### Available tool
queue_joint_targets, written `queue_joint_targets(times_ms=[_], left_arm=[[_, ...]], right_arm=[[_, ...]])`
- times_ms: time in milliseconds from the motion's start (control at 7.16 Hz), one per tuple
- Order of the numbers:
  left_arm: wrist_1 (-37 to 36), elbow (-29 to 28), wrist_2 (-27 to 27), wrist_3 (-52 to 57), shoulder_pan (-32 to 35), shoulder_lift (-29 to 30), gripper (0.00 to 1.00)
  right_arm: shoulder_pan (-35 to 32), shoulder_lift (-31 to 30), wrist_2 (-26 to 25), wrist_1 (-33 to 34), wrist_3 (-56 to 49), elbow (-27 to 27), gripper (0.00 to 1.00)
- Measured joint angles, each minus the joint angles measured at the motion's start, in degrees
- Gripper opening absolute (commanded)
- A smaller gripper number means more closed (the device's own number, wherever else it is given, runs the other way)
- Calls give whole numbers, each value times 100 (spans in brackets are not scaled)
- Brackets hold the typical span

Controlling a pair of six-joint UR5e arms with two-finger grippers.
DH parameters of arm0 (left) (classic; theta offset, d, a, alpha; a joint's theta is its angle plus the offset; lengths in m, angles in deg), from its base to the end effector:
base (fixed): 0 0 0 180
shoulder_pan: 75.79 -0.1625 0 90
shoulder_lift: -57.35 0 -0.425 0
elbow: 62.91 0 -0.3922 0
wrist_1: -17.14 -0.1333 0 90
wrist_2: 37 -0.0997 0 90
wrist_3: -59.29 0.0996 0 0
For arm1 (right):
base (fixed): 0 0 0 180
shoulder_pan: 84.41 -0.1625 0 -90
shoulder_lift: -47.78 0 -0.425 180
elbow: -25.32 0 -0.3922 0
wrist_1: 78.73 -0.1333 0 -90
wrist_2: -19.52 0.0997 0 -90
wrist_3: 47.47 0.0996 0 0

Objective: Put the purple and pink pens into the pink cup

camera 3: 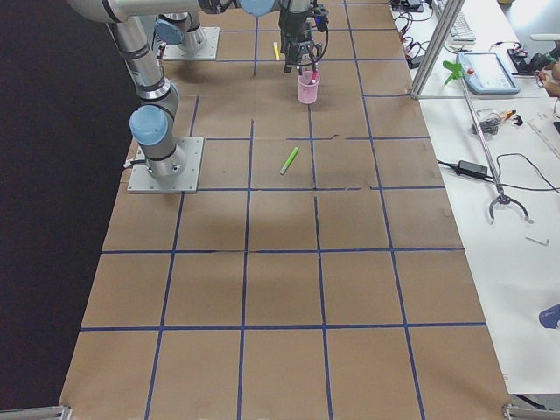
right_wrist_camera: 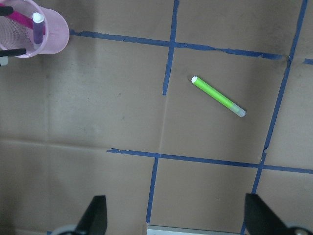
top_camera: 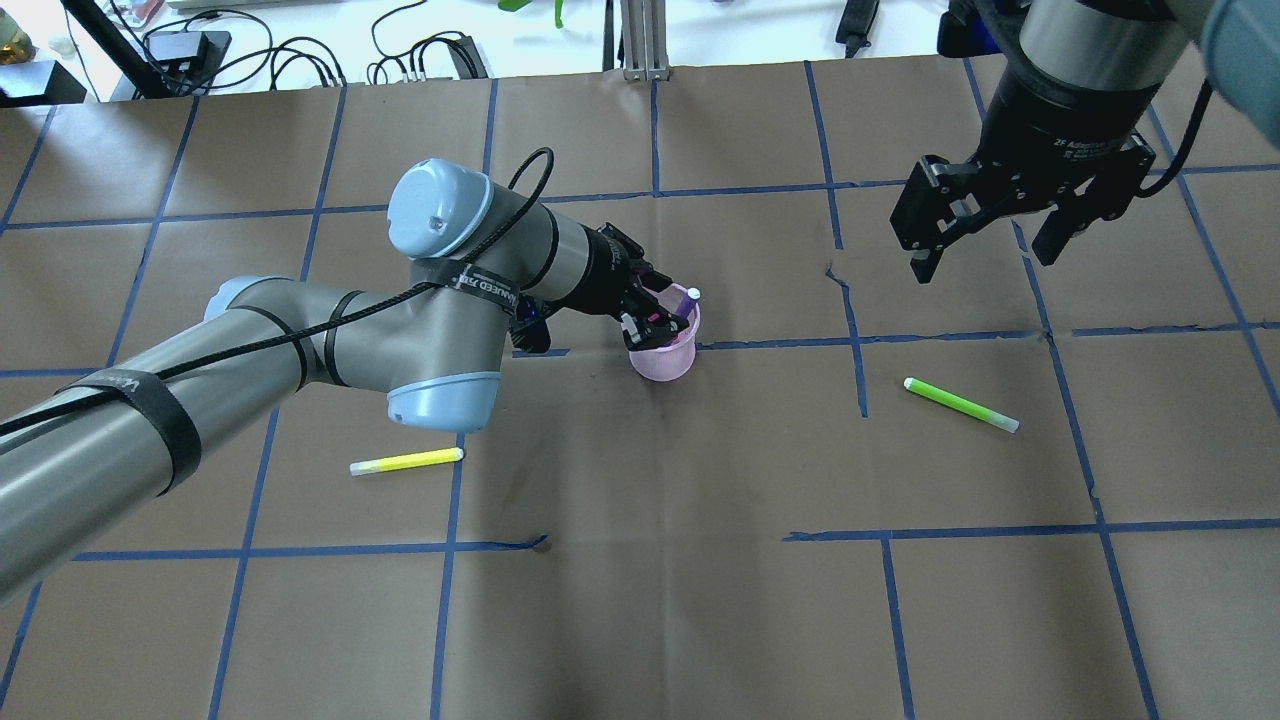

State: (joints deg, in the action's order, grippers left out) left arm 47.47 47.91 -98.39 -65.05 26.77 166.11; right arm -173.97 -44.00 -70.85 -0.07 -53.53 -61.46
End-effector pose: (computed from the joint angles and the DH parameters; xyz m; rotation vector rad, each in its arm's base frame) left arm -0.2990 -0.5098 0.2672 2.0888 -1.5567 -0.4479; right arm 0.1291 -0.4666 0.5115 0.1543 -3.1328 -0.1740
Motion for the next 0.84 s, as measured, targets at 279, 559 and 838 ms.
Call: queue_joint_targets(times_ms=[279, 559, 838], left_arm=[[7, -9, -263, 185, 1, -169, 98], [123, 1, -1177, 910, 13, -477, 98], [929, -27, -2108, 2294, -25, -1098, 98]], right_arm=[[0, 15, 46, 135, 239, 101, 100], [-2, 27, 11, 205, 331, 95, 100], [0, 30, -12, 218, 341, 60, 100]])
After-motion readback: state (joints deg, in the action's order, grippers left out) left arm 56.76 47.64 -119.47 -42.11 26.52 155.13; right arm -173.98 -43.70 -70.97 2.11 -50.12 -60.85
